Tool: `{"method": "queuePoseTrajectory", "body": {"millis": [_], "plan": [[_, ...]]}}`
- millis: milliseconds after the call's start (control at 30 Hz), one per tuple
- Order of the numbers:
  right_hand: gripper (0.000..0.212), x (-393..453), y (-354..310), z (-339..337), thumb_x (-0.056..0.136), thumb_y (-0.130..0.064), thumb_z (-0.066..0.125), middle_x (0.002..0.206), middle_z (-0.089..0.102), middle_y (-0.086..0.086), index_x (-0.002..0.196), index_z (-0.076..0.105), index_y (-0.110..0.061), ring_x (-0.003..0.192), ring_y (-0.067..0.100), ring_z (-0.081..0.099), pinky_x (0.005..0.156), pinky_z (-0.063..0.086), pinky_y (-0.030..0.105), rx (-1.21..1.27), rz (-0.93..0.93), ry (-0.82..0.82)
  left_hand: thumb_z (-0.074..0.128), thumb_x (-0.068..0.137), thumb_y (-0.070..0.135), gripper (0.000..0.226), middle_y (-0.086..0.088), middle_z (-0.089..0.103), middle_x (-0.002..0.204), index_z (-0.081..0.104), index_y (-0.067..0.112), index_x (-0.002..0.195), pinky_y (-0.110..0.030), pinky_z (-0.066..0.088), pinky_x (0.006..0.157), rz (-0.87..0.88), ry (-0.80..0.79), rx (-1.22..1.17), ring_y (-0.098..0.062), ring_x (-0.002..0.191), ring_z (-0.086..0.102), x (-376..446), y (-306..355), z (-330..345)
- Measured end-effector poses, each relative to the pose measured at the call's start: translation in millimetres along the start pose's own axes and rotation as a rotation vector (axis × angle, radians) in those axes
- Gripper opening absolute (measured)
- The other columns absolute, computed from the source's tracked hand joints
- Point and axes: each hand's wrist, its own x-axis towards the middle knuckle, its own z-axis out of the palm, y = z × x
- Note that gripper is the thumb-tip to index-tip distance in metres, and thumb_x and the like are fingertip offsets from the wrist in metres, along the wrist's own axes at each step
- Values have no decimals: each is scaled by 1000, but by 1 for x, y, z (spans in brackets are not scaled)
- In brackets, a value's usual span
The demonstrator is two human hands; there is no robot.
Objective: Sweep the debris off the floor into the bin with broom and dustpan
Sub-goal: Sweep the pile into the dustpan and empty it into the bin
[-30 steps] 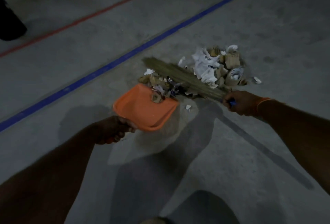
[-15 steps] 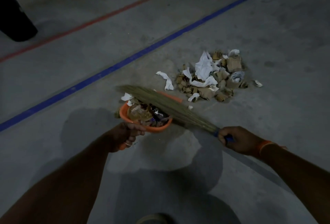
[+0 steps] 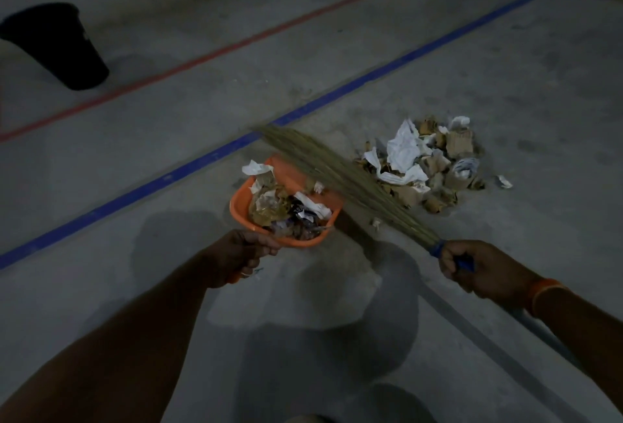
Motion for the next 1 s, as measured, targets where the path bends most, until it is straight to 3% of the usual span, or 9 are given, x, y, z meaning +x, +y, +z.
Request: {"method": "queuePoseTrajectory", "body": {"millis": [67, 200, 467, 567, 767, 867, 1000], "plan": [[25, -6, -27, -6, 83, 14, 50, 74, 55, 19, 73, 54, -7, 53, 15, 48, 49, 41, 22, 52, 13, -9, 52, 101, 2, 19, -2, 52, 57, 71, 2, 102, -14, 28, 35, -10, 50, 28, -6, 39, 35, -15, 14, -7], [29, -21, -92, -11, 82, 19, 47, 74, 53, 20, 72, 51, -8, 52, 17, 45, 48, 38, 25, 148, 49, -34, 58, 99, 8, 17, -5, 47, 62, 75, 11, 101, -15, 24, 42, -24, 118, -14, -9, 44, 32, -60, 39, -27], [33, -11, -276, -31, 81, 22, 43, 75, 50, 23, 71, 51, -9, 49, 21, 44, 47, 34, 30, 233, 83, -71, 51, 102, 2, 20, 2, 49, 52, 70, 2, 107, -13, 25, 37, -55, 248, -180, -6, 37, 36, -177, 147, -85], [33, 20, -350, -36, 82, 21, 47, 69, 52, 18, 71, 52, -10, 48, 20, 47, 45, 37, 29, 212, 42, -56, 52, 101, 3, 20, -1, 44, 52, 72, 5, 102, -14, 26, 36, -44, 309, -225, -7, 37, 35, -208, 189, -129], [24, 105, -469, -22, 83, 20, 50, 63, 49, 16, 73, 49, -2, 45, 20, 47, 42, 37, 26, 252, -19, -67, 45, 101, -6, 20, 6, 57, 49, 63, -8, 110, -13, 28, 33, 35, 364, -299, -3, 34, 38, -227, 266, -223], [30, 159, -515, -13, 84, 16, 51, 62, 49, 22, 70, 51, -11, 46, 22, 48, 43, 39, 27, 288, -50, -84, 45, 101, -5, 23, 2, 47, 50, 67, -2, 105, -13, 26, 36, 46, 445, -279, -4, 36, 34, -210, 283, -278], [33, 249, -566, -4, 87, 13, 52, 58, 47, 9, 69, 50, -15, 46, 21, 45, 43, 38, 27, 351, -62, -106, 49, 101, 0, 33, -7, 45, 63, 79, 13, 94, -19, 23, 45, 73, 518, -255, -10, 42, 34, -168, 300, -359]]}}
